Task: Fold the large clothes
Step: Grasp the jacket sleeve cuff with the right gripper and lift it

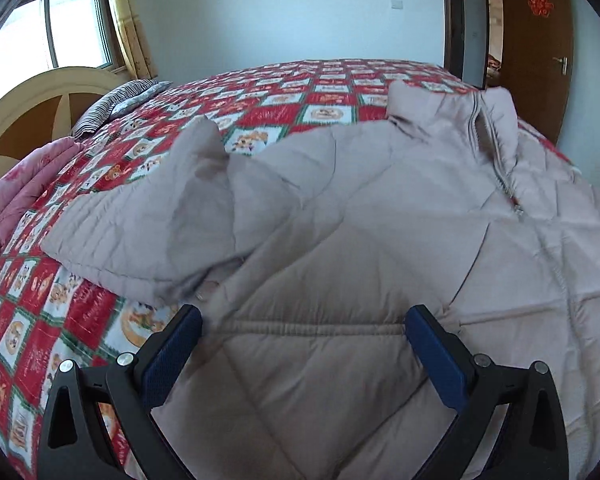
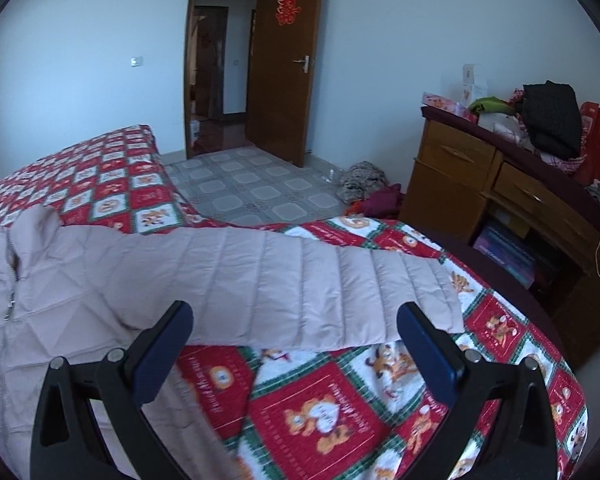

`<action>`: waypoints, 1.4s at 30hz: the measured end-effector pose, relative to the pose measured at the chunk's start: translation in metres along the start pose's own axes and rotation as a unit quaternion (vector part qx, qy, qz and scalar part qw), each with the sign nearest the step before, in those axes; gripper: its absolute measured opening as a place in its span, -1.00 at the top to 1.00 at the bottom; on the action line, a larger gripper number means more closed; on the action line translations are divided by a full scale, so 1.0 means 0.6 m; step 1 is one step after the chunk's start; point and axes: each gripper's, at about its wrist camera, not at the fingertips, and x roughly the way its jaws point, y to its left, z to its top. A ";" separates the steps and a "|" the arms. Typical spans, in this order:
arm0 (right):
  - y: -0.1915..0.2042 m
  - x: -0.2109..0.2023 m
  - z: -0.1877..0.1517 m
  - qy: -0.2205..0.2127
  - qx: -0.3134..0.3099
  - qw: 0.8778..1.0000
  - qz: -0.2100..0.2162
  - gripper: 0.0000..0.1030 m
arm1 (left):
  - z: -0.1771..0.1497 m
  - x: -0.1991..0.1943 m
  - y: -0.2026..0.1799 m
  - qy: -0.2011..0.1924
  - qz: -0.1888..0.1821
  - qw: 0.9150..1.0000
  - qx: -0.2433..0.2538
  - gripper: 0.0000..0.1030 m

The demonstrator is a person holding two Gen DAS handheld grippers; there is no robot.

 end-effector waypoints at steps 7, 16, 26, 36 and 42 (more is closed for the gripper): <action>-0.106 0.079 0.009 0.024 0.047 0.996 -0.068 -1.00 | -0.006 0.007 0.002 0.001 -0.013 1.000 -0.007 -0.98; -0.293 0.222 -0.027 0.144 0.209 0.963 -0.087 -0.34 | -0.006 0.020 -0.003 0.016 -0.012 1.000 -0.006 -0.98; -0.241 0.226 -0.016 0.131 0.119 0.981 -0.077 0.50 | -0.007 0.024 -0.006 0.019 -0.011 1.000 -0.004 -0.98; -0.200 0.094 0.066 0.030 0.077 0.996 -0.047 0.81 | -0.008 0.024 -0.002 0.020 -0.019 1.000 -0.008 -0.98; -0.033 -0.069 0.137 -0.052 -0.002 0.996 0.076 0.84 | -0.009 0.022 0.003 0.018 -0.030 0.999 -0.016 -0.98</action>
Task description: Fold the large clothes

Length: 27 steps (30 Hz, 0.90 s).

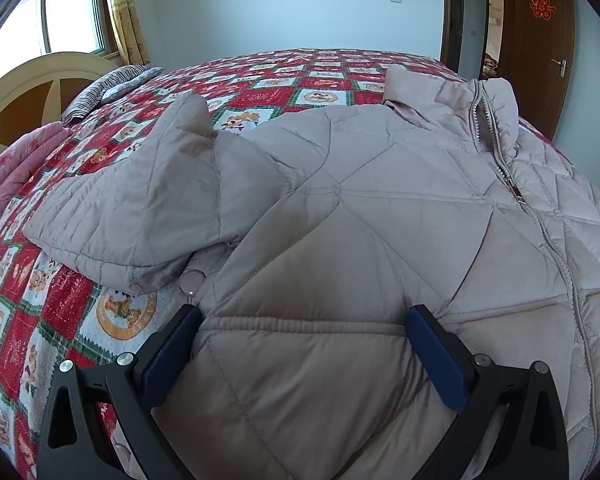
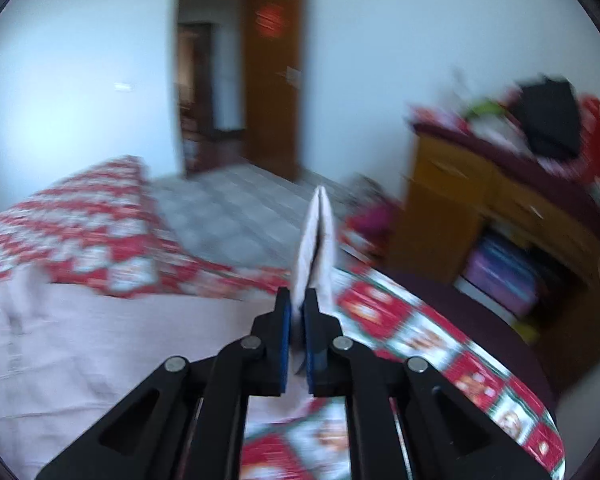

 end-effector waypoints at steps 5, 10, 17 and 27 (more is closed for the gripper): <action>0.213 -0.054 -0.009 -0.006 -0.087 0.986 0.142 0.85 | -0.001 -0.001 0.007 -0.003 -0.014 1.000 -0.009 -0.98; 0.365 -0.056 -0.069 0.021 -0.123 0.962 0.242 0.85 | -0.002 -0.001 0.014 -0.006 -0.030 0.999 -0.019 -0.98; 0.462 -0.029 -0.130 0.056 -0.140 0.953 0.264 0.84 | -0.002 0.001 0.020 -0.008 -0.047 0.998 -0.028 -0.98; 0.220 0.154 -0.109 0.054 -0.127 0.990 -0.004 -1.00 | -0.002 0.000 0.021 -0.010 -0.051 0.998 -0.029 -0.98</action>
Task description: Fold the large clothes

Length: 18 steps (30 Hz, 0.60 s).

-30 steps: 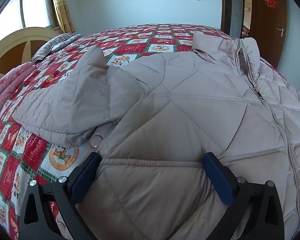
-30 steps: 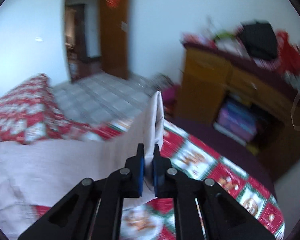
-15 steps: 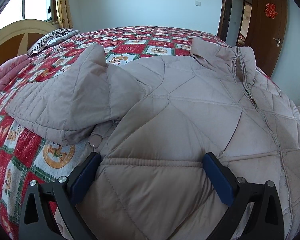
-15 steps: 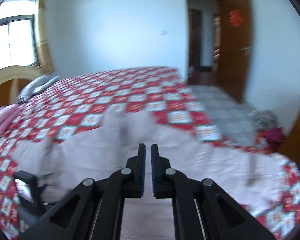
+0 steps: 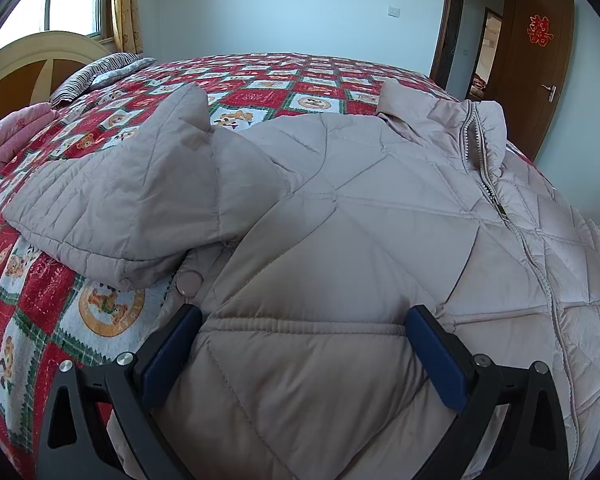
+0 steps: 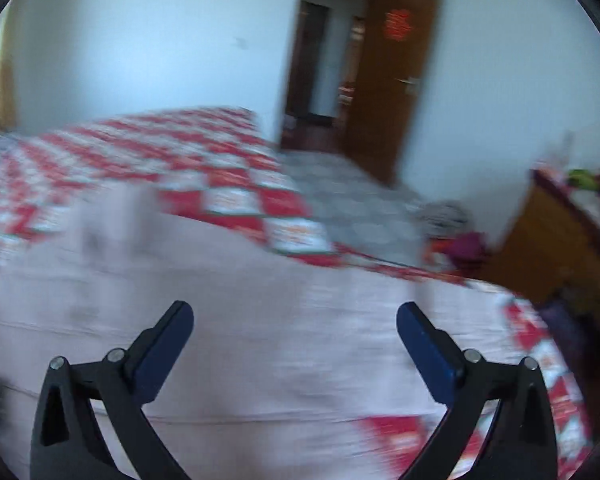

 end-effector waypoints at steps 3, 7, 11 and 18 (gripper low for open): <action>-0.084 0.083 -0.028 0.050 0.004 0.997 -0.055 -1.00 | 0.000 0.001 -0.001 0.001 0.003 1.000 0.002 -0.98; -0.151 0.161 -0.064 0.114 0.051 0.991 -0.056 -1.00 | 0.000 0.001 -0.003 0.001 0.006 1.000 0.005 -0.98; -0.189 0.177 -0.082 0.124 0.124 0.985 -0.003 0.03 | 0.001 0.003 -0.004 0.003 0.009 1.000 0.007 -0.98; -0.187 0.083 -0.017 0.074 0.173 0.980 0.057 0.67 | 0.001 0.003 -0.004 0.002 0.009 1.000 0.006 -0.98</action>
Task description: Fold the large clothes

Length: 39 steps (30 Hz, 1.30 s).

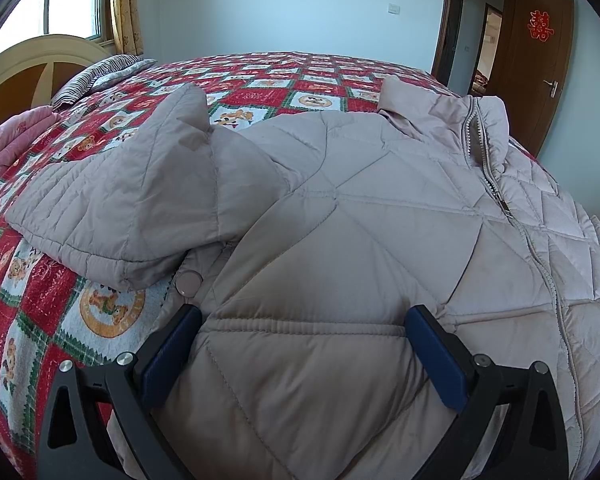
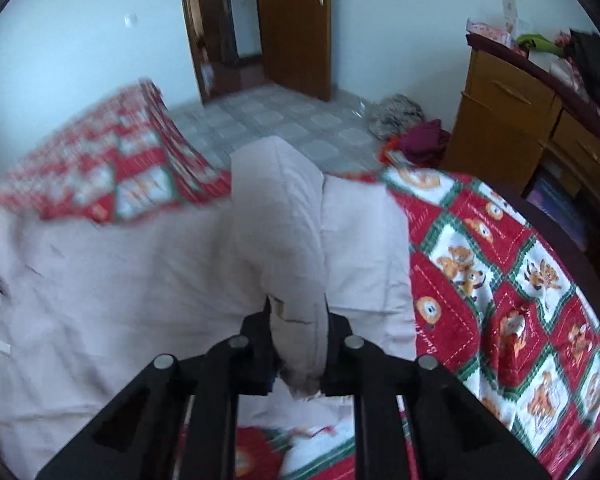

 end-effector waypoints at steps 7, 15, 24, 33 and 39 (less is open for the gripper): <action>0.190 -0.128 -0.008 -0.028 -0.087 0.988 0.123 0.67 | 0.000 0.000 0.000 -0.001 -0.001 1.000 -0.001 -0.98; 0.455 -0.089 -0.125 0.062 -0.165 0.940 0.290 0.67 | -0.002 -0.006 0.009 -0.009 -0.018 1.000 -0.015 -0.98; 0.549 0.053 -0.227 0.198 -0.152 0.899 0.360 0.61 | -0.002 -0.010 0.018 -0.018 -0.035 0.999 -0.030 -0.98; 0.492 0.012 -0.166 0.213 -0.085 0.858 0.461 -0.68 | -0.001 -0.007 0.017 -0.015 -0.030 0.999 -0.026 -0.98; 0.352 -0.075 -0.073 0.024 -0.106 0.940 0.323 -0.43 | -0.001 -0.005 0.013 -0.010 -0.019 1.000 -0.018 -0.98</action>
